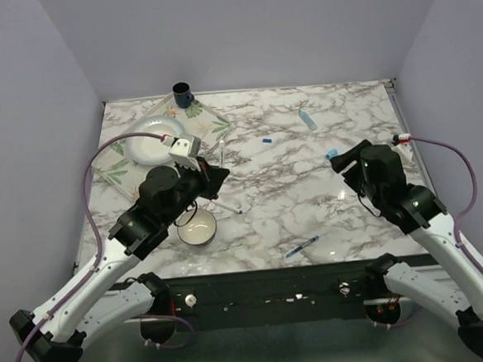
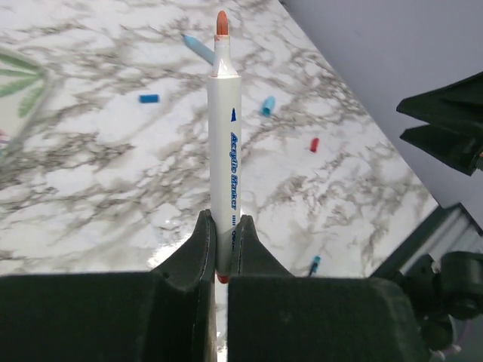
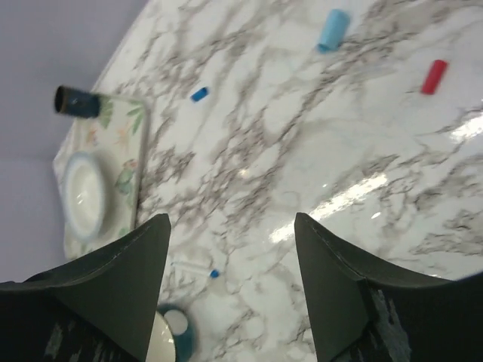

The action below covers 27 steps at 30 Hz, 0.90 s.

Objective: Insert the pens into the pen caps

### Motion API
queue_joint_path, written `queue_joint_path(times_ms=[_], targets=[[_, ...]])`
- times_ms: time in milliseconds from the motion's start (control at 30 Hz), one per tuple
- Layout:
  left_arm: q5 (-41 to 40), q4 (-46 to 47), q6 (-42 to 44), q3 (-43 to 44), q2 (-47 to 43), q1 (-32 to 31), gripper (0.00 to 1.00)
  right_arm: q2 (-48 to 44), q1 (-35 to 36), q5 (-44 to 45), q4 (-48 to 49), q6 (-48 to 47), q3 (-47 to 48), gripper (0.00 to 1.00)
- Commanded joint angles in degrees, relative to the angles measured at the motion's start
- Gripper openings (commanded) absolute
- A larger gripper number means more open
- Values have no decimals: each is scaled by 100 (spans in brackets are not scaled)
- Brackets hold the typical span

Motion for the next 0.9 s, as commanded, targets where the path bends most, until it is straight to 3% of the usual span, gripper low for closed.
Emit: queue_joint_path(times_ms=[0,67,100,233,300,400,600,733,867], targets=[[-1571,-304,439,-161,-580,16,0,567,-1846,-1099,-458,-35,-484,72],[-1599,-233,474,-179,-625,25,0,1074,-2321,-1112,156,-796,-520,73],[-1546,-259,518,-153,-616,16,0,1330,-2367,-1042,454,-2246,-372,73],[-1380,-303,492,-135,-660,25,0,2509,-2367,-681,782,-5138,69,69],[-1335,-224,457,-188,-748,16,0,2755,-2367,-1274,1107,-6671,-1,70],[-1335,-180,431,-223,-818,25,0,2940,-2420,-2012,1494,-8159,-264,70],[-1309,-206,404,-206,-783,25,0,3406,-2543,-3517,924,-10413,-282,56],[-1370,-206,413,-206,-818,16,0,3810,-2648,-3380,800,-11276,-195,55],[-1484,-242,431,-214,-880,16,0,4214,-3042,-3301,870,-11953,-107,44]])
